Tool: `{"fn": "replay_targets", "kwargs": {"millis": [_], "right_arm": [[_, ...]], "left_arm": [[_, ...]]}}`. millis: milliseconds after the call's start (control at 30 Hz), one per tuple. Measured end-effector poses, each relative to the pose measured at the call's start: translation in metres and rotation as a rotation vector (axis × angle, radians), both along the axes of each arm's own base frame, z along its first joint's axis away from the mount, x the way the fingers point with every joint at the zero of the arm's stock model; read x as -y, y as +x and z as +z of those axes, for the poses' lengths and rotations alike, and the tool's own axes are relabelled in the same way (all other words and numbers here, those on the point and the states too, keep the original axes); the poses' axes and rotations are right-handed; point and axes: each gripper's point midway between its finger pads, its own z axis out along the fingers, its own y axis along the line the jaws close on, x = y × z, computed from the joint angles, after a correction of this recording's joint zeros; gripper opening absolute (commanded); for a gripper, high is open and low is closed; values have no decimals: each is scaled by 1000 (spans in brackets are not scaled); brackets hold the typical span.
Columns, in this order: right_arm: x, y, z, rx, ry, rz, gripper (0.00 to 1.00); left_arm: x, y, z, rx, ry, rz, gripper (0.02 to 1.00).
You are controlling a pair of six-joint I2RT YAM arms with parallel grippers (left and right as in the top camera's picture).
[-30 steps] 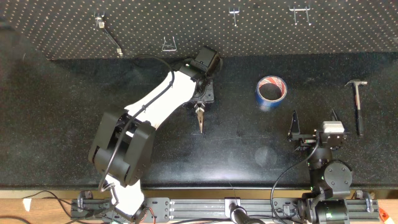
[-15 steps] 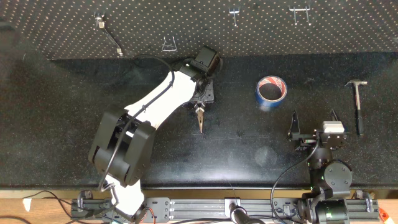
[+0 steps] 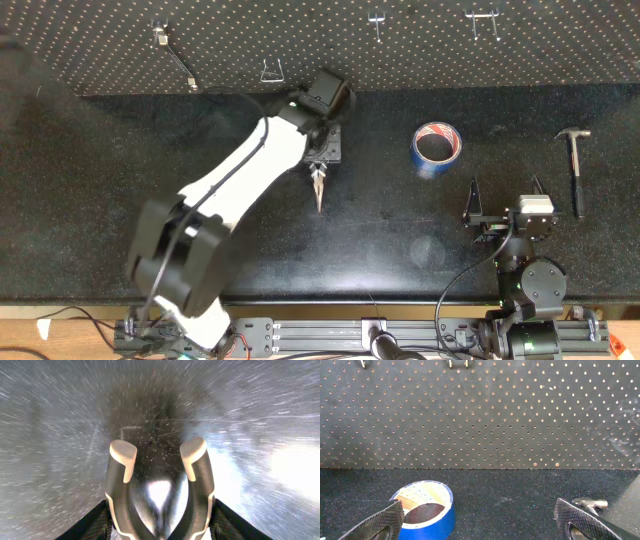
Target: Place Tools Onto Pegboard
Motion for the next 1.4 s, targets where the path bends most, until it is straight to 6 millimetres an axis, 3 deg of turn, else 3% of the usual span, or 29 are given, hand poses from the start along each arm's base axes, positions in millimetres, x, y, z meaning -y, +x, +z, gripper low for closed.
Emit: {"fn": "replay_targets", "kwargs": {"millis": [167, 367, 400, 500, 600, 633, 700, 733, 800, 833, 900, 967, 1000, 1067, 1133, 1167, 1233, 1300, 1400], "right_arm": [[0, 0, 0, 0, 0, 0, 978], [0, 0, 0, 0, 0, 0, 978], [0, 0, 0, 0, 0, 0, 978], [0, 0, 0, 0, 0, 0, 978], [0, 0, 0, 0, 0, 0, 978], [0, 0, 0, 0, 0, 0, 978], [0, 0, 0, 0, 0, 0, 980], [0, 0, 0, 0, 0, 0, 978], [0, 0, 0, 0, 0, 0, 978], [0, 0, 0, 0, 0, 0, 978], [0, 0, 0, 0, 0, 0, 978], [0, 0, 0, 1, 0, 0, 978], [0, 0, 0, 0, 0, 0, 978], [0, 0, 0, 0, -1, -2, 978], [1, 0, 0, 1, -1, -3, 978], [1, 0, 0, 0, -1, -4, 978], [1, 0, 0, 0, -1, -4, 978], [1, 0, 0, 0, -1, -3, 978], [1, 0, 0, 0, -1, -3, 978]], "left_arm": [[-15, 0, 80, 193, 3, -54, 29], [-49, 1, 155, 431, 83, -6, 29], [-53, -3, 162, 442, 90, -1, 27], [-86, -47, 175, 379, 159, 40, 29], [-96, -51, 187, 433, 138, 133, 27], [-96, -55, 180, 408, 136, 134, 27], [-107, -90, 145, 231, 185, 138, 29], [-108, -93, 141, 216, 184, 144, 29], [-111, -104, 156, 257, 134, 167, 29], [-118, -115, 175, 320, 92, 181, 29], [-121, -119, 197, 443, 13, 200, 29], [-115, -89, 197, 614, -7, 197, 29], [-101, -54, 195, 756, -19, 154, 29], [-78, -4, 178, 918, 60, 37, 29], [-71, 23, 170, 982, 138, -19, 29], [-73, 42, 179, 1057, 183, -24, 27], [-86, 59, 190, 1133, 253, -12, 27], [-95, 67, 216, 1235, 299, 6, 27], [-98, 68, 218, 1238, 330, -12, 29]]}}
